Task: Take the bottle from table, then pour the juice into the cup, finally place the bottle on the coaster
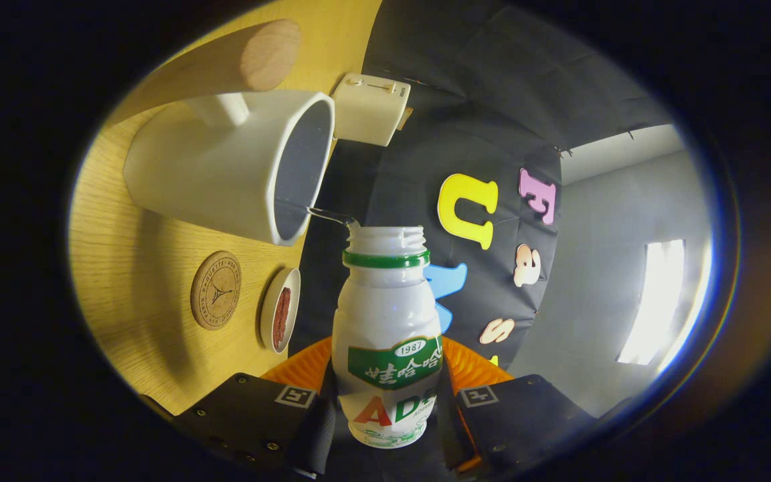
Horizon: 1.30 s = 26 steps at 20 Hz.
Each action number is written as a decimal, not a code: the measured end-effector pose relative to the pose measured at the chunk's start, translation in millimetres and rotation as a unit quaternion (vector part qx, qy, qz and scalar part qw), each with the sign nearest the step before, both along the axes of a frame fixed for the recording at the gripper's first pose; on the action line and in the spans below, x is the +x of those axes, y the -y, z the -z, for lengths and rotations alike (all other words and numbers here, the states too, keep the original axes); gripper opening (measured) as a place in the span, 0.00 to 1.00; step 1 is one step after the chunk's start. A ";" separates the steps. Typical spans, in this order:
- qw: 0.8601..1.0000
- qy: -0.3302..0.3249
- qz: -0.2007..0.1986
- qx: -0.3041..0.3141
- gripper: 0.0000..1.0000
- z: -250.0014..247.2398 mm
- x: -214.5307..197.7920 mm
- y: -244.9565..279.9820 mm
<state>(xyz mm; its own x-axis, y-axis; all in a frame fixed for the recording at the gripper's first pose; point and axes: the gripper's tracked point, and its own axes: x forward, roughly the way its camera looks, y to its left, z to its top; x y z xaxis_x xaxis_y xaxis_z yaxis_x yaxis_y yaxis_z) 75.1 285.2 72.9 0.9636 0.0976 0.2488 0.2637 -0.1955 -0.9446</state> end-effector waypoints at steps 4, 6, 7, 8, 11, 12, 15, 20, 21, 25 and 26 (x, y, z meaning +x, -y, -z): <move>1.000 0.003 -0.002 -0.007 0.63 0.3 -0.4 -0.5; 1.000 0.003 -0.002 -0.008 0.63 0.1 0.2 0.0; 1.000 0.003 -0.002 -0.009 0.63 0.0 -0.1 0.3; 1.000 0.004 -0.002 -0.010 0.63 -0.3 0.0 0.1; 1.000 0.006 -0.003 -0.015 0.63 -1.2 -0.2 0.9; 1.000 0.007 -0.003 -0.016 0.63 -0.7 0.1 0.3; 1.000 0.008 -0.003 -0.020 0.63 -0.7 -0.3 -0.1; 0.999 0.015 -0.005 -0.029 0.63 -3.0 0.4 -1.6; 0.999 0.015 -0.005 -0.031 0.63 -2.3 -0.3 -1.6; 0.999 0.020 -0.008 -0.038 0.63 -3.3 -0.9 -3.0; 0.999 0.024 -0.008 -0.041 0.63 -4.0 -0.3 -3.3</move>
<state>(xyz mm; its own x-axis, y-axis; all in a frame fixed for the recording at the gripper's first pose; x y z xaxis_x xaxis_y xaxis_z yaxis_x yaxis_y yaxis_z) 74.8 288.5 76.8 0.9493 0.1347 0.2842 0.3110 -0.2680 -0.9118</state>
